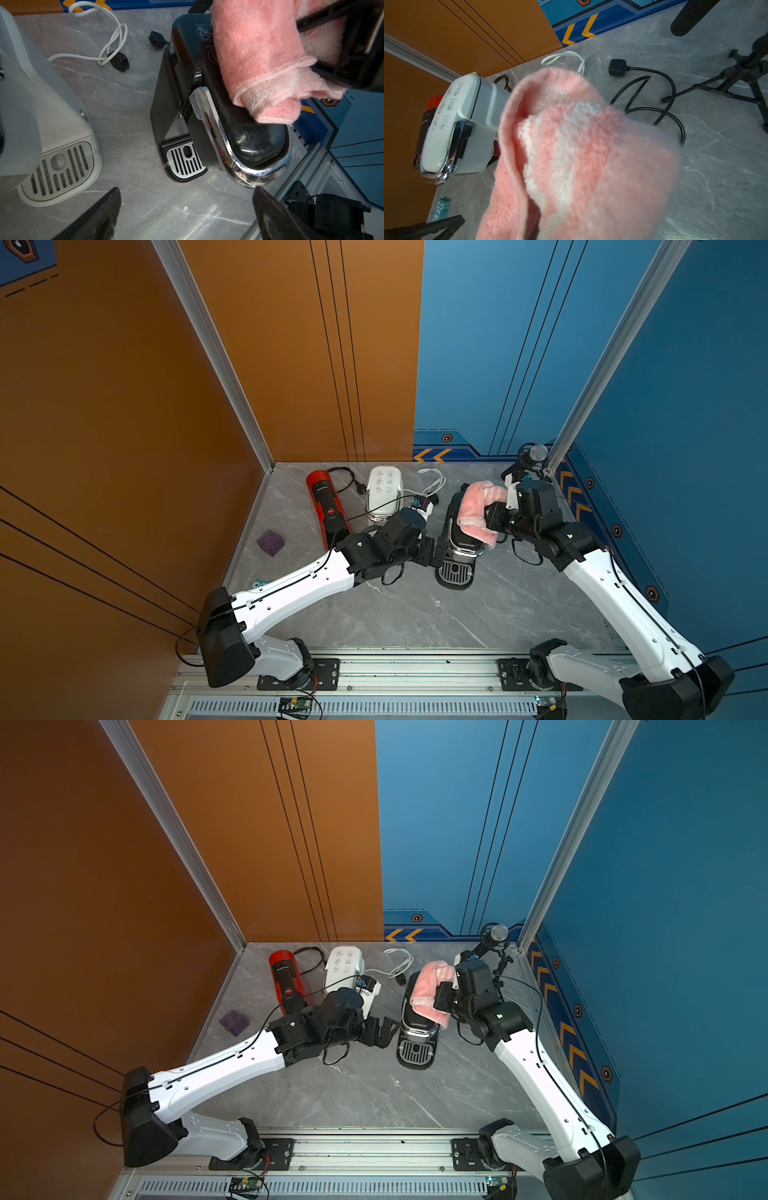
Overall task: Wipe the surface of a coffee machine
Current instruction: Wipe the dirt from the surface of the coffee machine.
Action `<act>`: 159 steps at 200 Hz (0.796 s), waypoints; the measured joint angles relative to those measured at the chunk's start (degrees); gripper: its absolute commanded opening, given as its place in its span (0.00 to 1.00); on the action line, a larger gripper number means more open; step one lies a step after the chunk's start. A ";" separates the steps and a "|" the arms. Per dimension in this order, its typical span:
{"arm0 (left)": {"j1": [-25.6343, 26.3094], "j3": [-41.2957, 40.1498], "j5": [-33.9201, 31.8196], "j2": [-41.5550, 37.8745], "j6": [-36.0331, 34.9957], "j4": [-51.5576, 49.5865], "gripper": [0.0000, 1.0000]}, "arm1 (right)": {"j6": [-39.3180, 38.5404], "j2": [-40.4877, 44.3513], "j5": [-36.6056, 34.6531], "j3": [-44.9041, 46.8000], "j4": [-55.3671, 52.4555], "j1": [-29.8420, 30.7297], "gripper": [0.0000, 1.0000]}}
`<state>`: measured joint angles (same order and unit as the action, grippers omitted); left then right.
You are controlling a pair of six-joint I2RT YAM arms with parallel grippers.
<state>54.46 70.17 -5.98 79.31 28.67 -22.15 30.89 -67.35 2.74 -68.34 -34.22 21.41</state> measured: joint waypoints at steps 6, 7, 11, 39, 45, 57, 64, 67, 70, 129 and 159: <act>0.00 0.00 0.00 0.00 0.15 0.02 1.00 | -0.02 -0.85 -0.02 -0.48 0.44 0.04 0.00; 0.00 0.00 0.00 0.00 0.15 0.02 1.00 | 0.00 -1.07 -0.02 -0.66 0.55 0.04 0.00; 0.00 0.00 0.00 0.00 0.20 0.02 1.00 | -0.02 -1.68 -0.02 -0.98 0.87 0.04 0.00; 0.00 0.00 0.02 0.00 0.59 0.02 1.00 | -0.15 -6.45 -0.04 -3.65 3.45 -0.13 0.00; 0.00 0.00 0.02 0.02 0.68 0.02 1.00 | -0.28 -7.56 -0.04 -4.24 4.17 -0.37 0.00; 0.00 0.00 0.04 0.17 0.81 0.04 1.00 | -0.61 -9.27 -0.02 -5.01 5.51 -0.90 0.00; 0.00 0.00 0.07 0.35 0.81 0.02 1.00 | -0.74 -10.23 -0.02 -5.38 6.38 -1.38 0.00; 0.00 0.00 0.09 0.44 0.81 0.02 1.00 | -0.79 -10.56 0.02 -5.49 6.71 -1.62 0.00; 0.00 0.00 0.11 0.52 0.79 0.02 1.00 | -0.92 -10.84 0.02 -5.55 6.97 -1.81 0.00; 0.04 0.79 0.68 2.47 -0.26 -0.50 1.00 | -1.05 -7.39 1.09 -0.59 11.15 -3.41 0.00; -0.02 2.01 0.68 2.45 -1.42 -0.55 1.00 | -0.59 0.22 1.62 4.07 8.76 -1.79 0.00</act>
<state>54.43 72.18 -5.30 81.76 27.24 -22.70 30.30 -67.13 4.36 -64.27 -25.45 19.62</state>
